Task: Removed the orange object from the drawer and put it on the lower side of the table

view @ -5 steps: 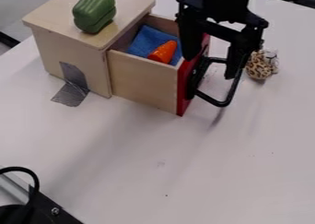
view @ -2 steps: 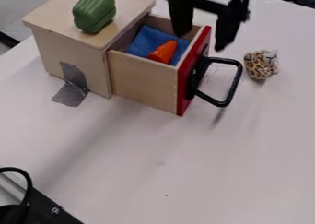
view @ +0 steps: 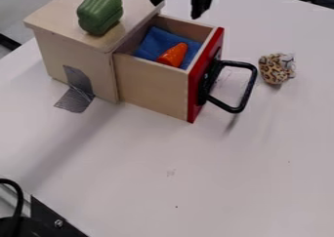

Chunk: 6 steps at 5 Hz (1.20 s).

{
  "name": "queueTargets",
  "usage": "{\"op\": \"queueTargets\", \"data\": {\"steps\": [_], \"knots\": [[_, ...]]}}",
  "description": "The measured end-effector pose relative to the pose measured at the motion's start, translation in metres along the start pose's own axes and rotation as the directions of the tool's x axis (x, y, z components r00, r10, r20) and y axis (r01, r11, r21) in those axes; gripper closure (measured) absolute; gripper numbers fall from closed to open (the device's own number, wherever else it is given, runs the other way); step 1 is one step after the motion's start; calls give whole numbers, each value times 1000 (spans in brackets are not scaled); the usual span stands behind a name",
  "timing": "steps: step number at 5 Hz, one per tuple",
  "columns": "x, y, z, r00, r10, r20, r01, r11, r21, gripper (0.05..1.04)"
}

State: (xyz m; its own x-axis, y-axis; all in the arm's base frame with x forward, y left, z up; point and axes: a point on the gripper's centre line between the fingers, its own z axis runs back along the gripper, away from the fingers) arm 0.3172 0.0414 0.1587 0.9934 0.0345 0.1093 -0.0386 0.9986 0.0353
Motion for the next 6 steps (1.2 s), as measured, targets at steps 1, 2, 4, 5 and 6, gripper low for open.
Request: {"op": "queueTargets", "data": {"steps": [1, 2, 4, 5, 6], "knots": [[1, 13, -29, 998, 60, -28, -60, 998, 17, 83], [-1, 13, -57, 994, 89, -65, -89, 996, 3, 83], [-1, 8, -95, 987, 128, -95, -127, 992, 11, 83], [-3, 9, -108, 983, 136, -125, -135, 991, 16, 114], [-2, 10, -111, 983, 134, -126, -133, 991, 16, 390]]}}
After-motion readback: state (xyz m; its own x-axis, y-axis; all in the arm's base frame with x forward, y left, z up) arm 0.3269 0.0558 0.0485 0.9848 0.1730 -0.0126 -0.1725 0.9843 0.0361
